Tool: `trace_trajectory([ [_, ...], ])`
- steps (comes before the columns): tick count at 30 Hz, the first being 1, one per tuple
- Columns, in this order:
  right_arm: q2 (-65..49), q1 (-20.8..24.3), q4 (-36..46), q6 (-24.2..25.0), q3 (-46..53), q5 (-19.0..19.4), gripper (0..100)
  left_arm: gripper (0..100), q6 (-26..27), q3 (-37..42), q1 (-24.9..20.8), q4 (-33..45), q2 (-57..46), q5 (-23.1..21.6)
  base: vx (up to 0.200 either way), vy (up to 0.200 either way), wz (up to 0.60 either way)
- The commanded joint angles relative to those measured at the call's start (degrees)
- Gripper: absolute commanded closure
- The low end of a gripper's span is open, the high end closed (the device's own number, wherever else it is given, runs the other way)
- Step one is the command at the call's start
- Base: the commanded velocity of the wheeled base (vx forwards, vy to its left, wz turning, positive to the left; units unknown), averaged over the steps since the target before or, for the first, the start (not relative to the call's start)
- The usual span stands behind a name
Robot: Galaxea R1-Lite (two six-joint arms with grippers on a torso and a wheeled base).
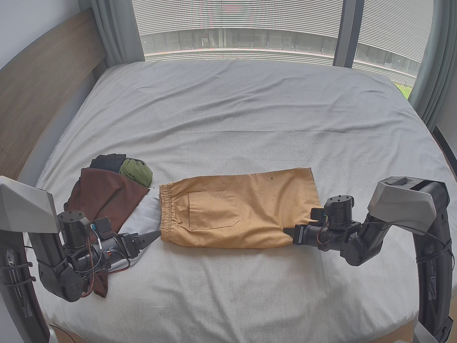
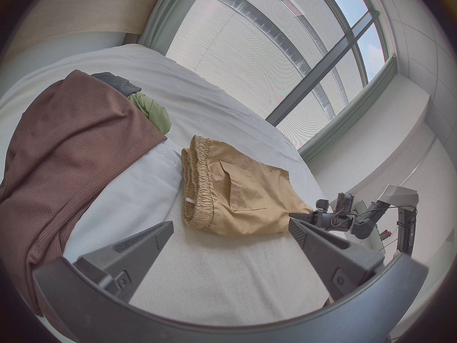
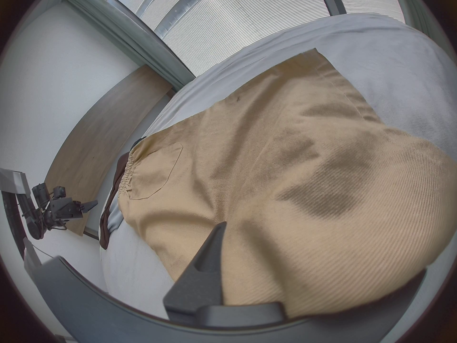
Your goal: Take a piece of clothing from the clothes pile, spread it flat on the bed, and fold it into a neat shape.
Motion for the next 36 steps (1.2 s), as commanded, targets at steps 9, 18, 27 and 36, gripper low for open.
trace_trajectory([
  [9,-9.2,-0.5,1.6,-2.3,14.3,-0.1,100,0,0.0,-0.2,0.1,-0.1,1.1,0.0,0.0,0.0,0.0],
  [18,-10.5,-0.7,1.1,-3.1,23.2,-0.2,100,0,-0.1,-0.2,0.1,-0.1,1.0,0.0,0.0,0.0,0.0],
  [27,-10.6,-1.7,-0.4,-3.4,28.3,-2.3,100,0,0.0,-0.2,0.1,-0.1,0.8,0.0,0.0,0.0,0.0],
  [36,-6.7,-2.2,-5.4,-3.2,28.7,-4.1,100,0,0.0,-0.3,0.1,-0.1,0.7,0.0,0.0,0.0,0.0],
])
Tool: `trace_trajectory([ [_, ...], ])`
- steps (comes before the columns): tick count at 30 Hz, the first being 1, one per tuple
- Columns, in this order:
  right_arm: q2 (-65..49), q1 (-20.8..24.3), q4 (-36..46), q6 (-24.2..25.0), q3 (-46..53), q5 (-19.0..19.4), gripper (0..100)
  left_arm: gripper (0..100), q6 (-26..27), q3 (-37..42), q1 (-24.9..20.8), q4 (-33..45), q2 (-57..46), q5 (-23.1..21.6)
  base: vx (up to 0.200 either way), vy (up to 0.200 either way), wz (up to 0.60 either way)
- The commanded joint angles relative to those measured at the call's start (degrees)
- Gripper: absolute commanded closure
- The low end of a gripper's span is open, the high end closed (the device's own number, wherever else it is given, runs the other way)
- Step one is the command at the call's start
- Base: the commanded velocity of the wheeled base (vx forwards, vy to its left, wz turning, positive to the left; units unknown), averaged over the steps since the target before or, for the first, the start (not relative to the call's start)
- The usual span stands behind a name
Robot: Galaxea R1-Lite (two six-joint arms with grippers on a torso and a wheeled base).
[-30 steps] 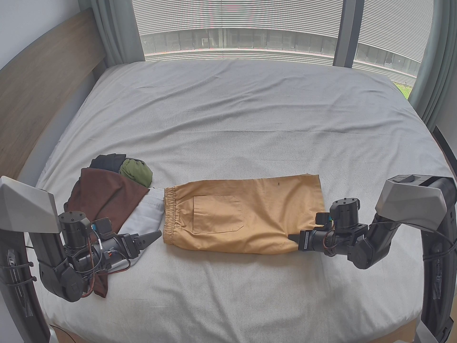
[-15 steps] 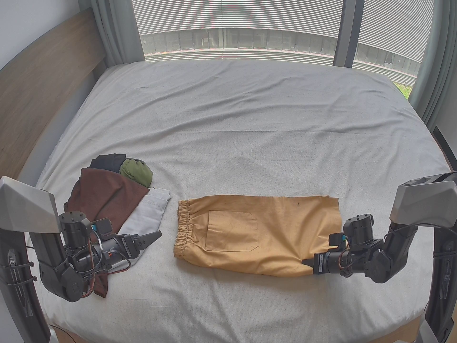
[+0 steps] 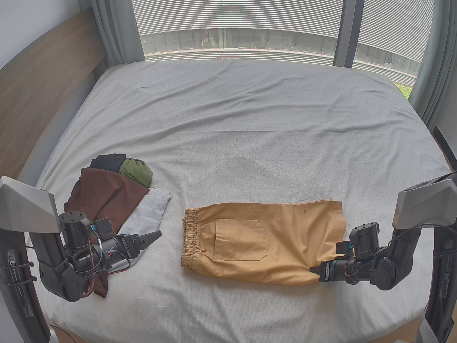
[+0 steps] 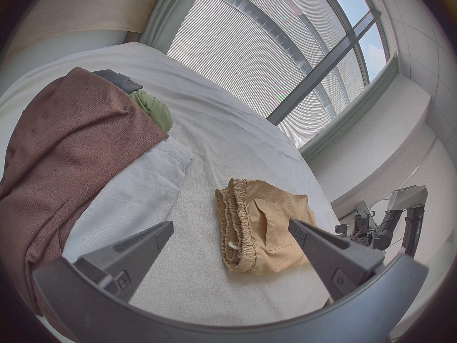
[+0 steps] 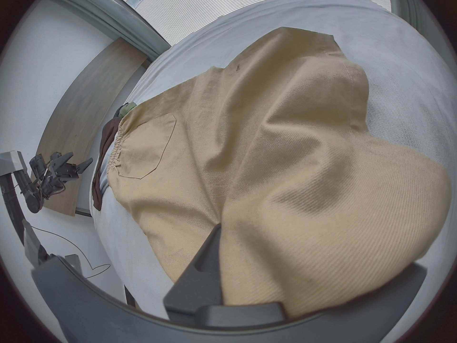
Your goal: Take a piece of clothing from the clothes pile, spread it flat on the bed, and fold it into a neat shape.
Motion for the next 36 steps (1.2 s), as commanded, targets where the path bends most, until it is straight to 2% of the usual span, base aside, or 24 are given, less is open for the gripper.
trace_trajectory([
  [1,3.0,-0.1,-3.2,0.1,0.3,-0.9,100,0,0.0,-0.1,0.0,0.0,-0.1,0.0,0.0,0.0,0.0],
  [2,3.3,0.0,-4.1,0.1,0.6,-1.1,100,0,0.0,-0.1,0.0,0.0,-0.1,0.0,0.0,0.0,0.0],
  [3,3.5,0.2,-4.7,0.1,1.0,-1.1,0,0,0.0,-0.1,0.0,0.0,-0.1,0.0,0.0,0.0,0.0],
  [15,0.9,2.4,-4.4,-0.4,9.3,-1.3,0,0,0.0,0.0,-0.2,0.0,-0.1,0.0,0.0,0.0,0.0],
  [21,-1.5,6.3,-4.8,-0.4,13.2,-0.5,0,0,0.0,0.1,-0.3,0.0,0.0,-0.1,0.0,0.0,0.0],
  [22,-2.6,8.3,-5.3,-0.3,13.8,0.6,0,0,0.0,0.2,-0.3,0.0,0.0,-0.1,0.0,0.0,0.0],
  [27,-4.9,11.3,-6.4,-0.1,14.1,2.1,0,0,0.0,0.3,-0.4,0.0,0.1,-0.1,0.0,0.0,0.0],
  [30,-6.0,13.5,-12.1,0.2,13.6,3.9,0,0,-0.1,0.4,-0.5,0.0,0.3,-0.2,0.0,0.0,0.0],
  [35,-5.8,13.9,-18.8,0.6,12.6,4.1,0,0,-0.3,0.5,-0.9,0.0,0.5,-0.3,0.0,0.0,0.0],
  [36,-6.0,13.9,-21.2,1.0,11.7,5.3,0,0,-0.4,0.5,-1.0,0.0,0.6,-0.4,0.0,0.0,0.0],
])
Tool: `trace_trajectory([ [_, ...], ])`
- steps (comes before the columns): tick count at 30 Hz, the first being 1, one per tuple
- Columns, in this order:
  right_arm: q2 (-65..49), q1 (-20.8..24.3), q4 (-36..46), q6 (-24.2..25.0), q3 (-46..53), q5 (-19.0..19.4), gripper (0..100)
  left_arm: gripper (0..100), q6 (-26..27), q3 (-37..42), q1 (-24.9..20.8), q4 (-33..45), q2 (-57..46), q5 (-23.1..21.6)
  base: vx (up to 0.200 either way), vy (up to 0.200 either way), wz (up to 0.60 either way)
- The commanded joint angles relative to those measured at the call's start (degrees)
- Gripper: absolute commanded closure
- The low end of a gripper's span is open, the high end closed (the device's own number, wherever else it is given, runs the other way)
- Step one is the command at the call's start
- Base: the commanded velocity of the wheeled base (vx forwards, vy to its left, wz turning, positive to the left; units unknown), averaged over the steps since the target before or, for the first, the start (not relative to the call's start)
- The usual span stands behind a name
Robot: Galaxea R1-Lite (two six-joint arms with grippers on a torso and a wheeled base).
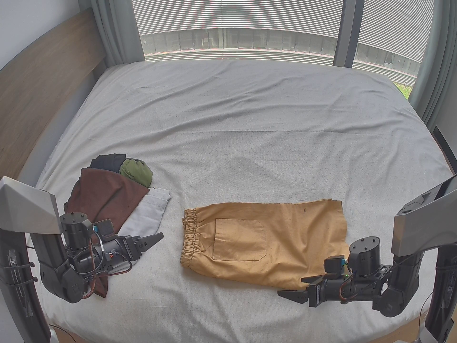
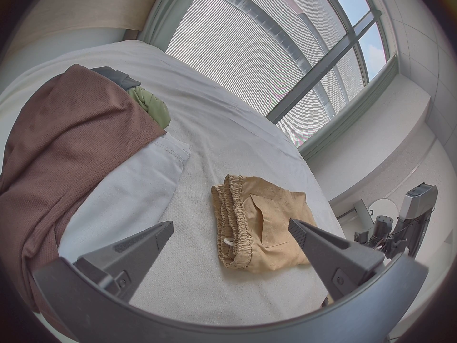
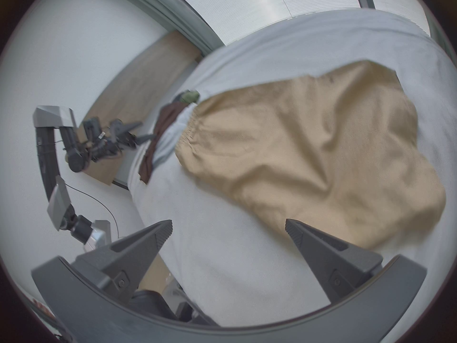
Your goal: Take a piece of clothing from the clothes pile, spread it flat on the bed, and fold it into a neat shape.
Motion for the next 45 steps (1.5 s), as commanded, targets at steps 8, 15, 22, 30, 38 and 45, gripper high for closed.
trace_trajectory([
  [8,-1.0,0.5,-6.3,4.8,-11.4,2.9,0,0,-0.6,-0.4,-2.2,0.0,2.6,-0.2,0.0,0.0,0.0],
  [15,-0.3,-2.4,-7.0,5.5,-15.6,4.1,0,0,-0.7,-0.9,-3.2,0.0,4.2,-0.2,0.0,0.0,0.0],
  [22,-1.0,-5.2,-6.7,5.5,-15.9,4.4,0,0,-6.4,-2.8,-5.8,0.0,4.8,0.0,0.0,0.0,0.0],
  [30,-1.0,-6.4,-7.0,5.5,-16.0,4.8,0,0,-10.8,-6.8,-9.5,0.0,9.6,3.0,0.0,0.0,0.0],
  [38,-1.0,-6.5,-7.0,5.6,-16.2,4.8,0,0,-11.1,-8.9,-12.2,0.0,14.1,6.5,0.0,0.0,0.0],
  [45,-0.9,-6.4,-7.0,5.6,-16.3,4.8,0,0,-13.3,-10.3,-12.8,0.1,15.4,7.4,0.0,0.0,0.0],
])
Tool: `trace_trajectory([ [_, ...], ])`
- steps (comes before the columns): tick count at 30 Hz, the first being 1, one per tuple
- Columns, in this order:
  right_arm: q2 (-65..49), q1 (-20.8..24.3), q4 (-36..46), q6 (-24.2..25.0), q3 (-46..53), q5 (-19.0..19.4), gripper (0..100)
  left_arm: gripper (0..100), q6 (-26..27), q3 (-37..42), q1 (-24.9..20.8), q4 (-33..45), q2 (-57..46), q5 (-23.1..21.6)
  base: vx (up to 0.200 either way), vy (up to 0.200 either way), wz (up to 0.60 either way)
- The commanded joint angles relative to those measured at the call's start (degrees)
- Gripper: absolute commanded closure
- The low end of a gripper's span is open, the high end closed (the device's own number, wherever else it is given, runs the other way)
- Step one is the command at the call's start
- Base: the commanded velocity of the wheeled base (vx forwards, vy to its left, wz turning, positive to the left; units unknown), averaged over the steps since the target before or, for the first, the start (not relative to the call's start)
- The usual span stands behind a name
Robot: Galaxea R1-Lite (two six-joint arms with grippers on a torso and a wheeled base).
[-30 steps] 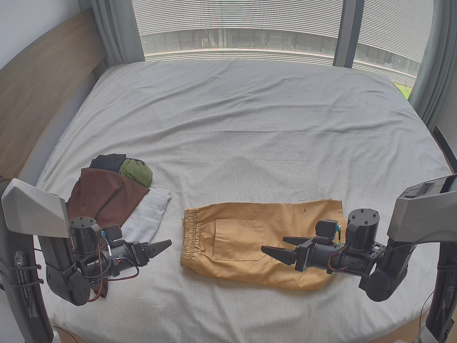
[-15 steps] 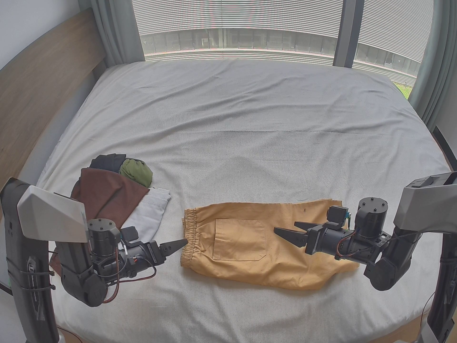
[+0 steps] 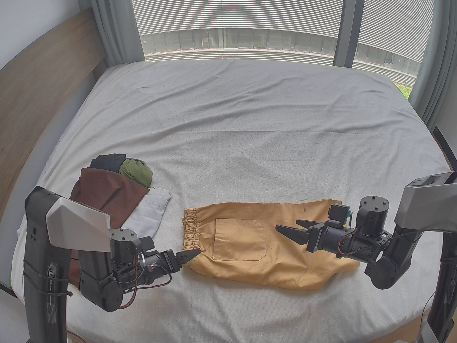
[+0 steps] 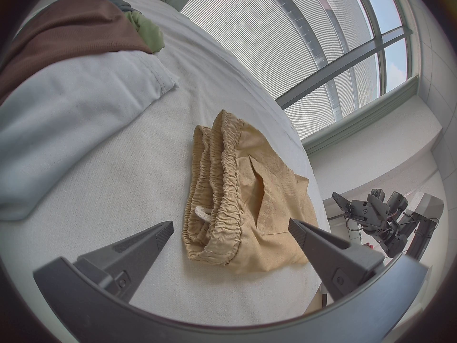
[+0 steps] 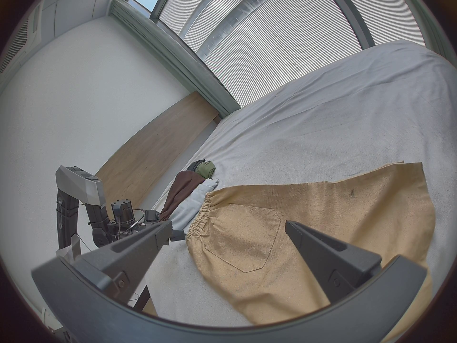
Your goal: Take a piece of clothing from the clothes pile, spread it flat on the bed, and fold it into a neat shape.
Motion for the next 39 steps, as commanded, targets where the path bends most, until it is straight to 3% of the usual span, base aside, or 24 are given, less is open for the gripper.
trace_trajectory([
  [1,0.1,0.2,-0.1,0.0,0.0,0.0,0,0,-0.7,-0.9,-0.4,0.1,1.4,0.8,0.0,0.0,0.0],
  [8,0.1,0.4,-0.1,0.0,-0.1,-0.1,0,0,-2.5,-2.9,-1.4,0.8,1.4,1.5,0.0,0.0,0.0],
  [16,0.2,0.5,-0.8,0.0,-0.5,-0.2,0,0,-2.5,-5.6,-2.4,10.0,-0.8,3.4,0.0,0.0,0.0],
  [27,0.4,0.7,-1.8,0.3,-0.3,-0.2,0,0,-2.4,-6.4,-3.3,4.8,2.7,4.4,0.0,0.0,0.0],
  [39,0.5,0.8,-1.8,0.3,-0.3,-0.2,0,0,-3.2,-6.8,-3.9,5.8,2.4,4.7,0.0,0.0,0.0],
])
